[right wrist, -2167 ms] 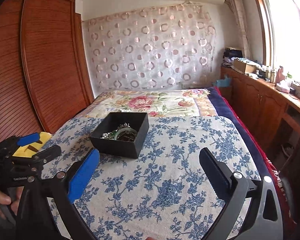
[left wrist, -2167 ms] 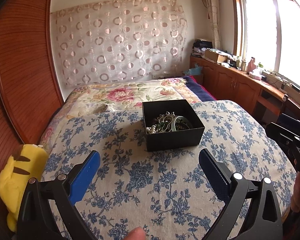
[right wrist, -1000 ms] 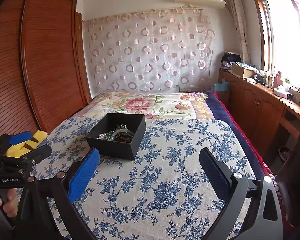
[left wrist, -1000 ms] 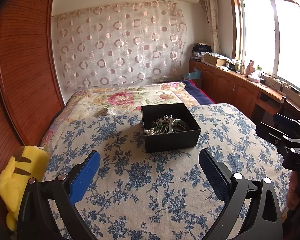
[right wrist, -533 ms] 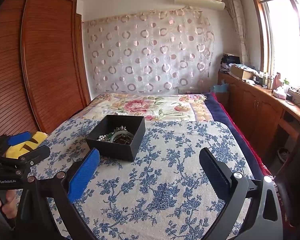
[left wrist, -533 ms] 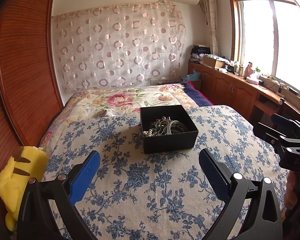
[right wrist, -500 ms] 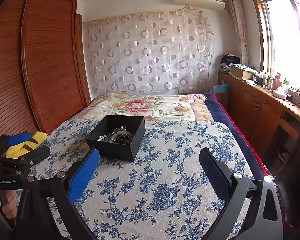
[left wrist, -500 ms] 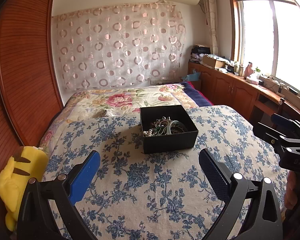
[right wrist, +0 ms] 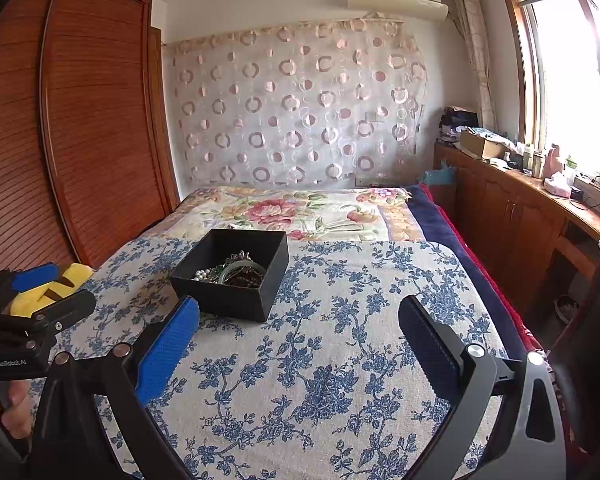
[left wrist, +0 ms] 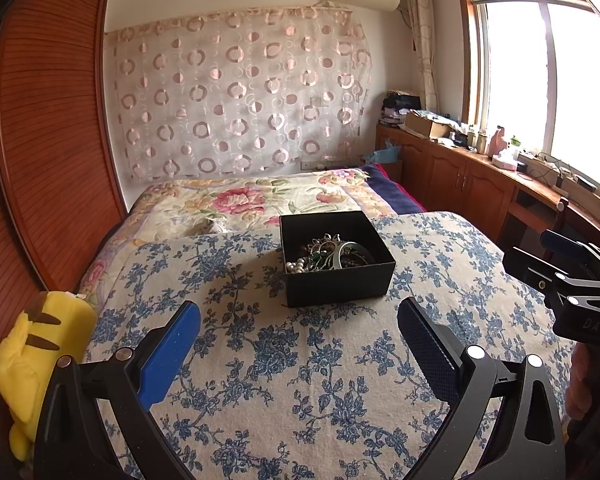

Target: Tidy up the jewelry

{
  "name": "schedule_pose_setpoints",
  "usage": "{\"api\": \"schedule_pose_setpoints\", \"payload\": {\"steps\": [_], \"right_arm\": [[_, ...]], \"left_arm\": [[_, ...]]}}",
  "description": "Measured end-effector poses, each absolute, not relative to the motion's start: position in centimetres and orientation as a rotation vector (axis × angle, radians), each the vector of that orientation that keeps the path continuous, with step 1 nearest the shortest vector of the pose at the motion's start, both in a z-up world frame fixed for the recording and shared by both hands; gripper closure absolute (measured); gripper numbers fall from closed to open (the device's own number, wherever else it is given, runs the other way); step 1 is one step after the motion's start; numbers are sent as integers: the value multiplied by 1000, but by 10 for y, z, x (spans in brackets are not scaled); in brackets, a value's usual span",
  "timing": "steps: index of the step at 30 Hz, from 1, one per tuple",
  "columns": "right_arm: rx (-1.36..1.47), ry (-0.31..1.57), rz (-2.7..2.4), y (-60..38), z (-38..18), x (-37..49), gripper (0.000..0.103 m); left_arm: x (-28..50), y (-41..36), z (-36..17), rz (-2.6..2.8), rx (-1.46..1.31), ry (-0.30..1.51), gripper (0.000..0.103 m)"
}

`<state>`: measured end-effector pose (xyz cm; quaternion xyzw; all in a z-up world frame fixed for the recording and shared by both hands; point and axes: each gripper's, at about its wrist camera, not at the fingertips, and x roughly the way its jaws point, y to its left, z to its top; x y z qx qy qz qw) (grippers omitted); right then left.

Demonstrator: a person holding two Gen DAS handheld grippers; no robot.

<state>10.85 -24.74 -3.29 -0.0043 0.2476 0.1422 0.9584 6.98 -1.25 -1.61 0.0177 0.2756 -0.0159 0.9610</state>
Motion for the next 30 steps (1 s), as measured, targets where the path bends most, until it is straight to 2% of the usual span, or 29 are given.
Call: {"api": "schedule_pose_setpoints", "payload": {"steps": [30], "right_arm": [[-18, 500, 278, -246, -35, 106, 2]], "left_arm": [[67, -21, -13, -34, 34, 560, 8]]}}
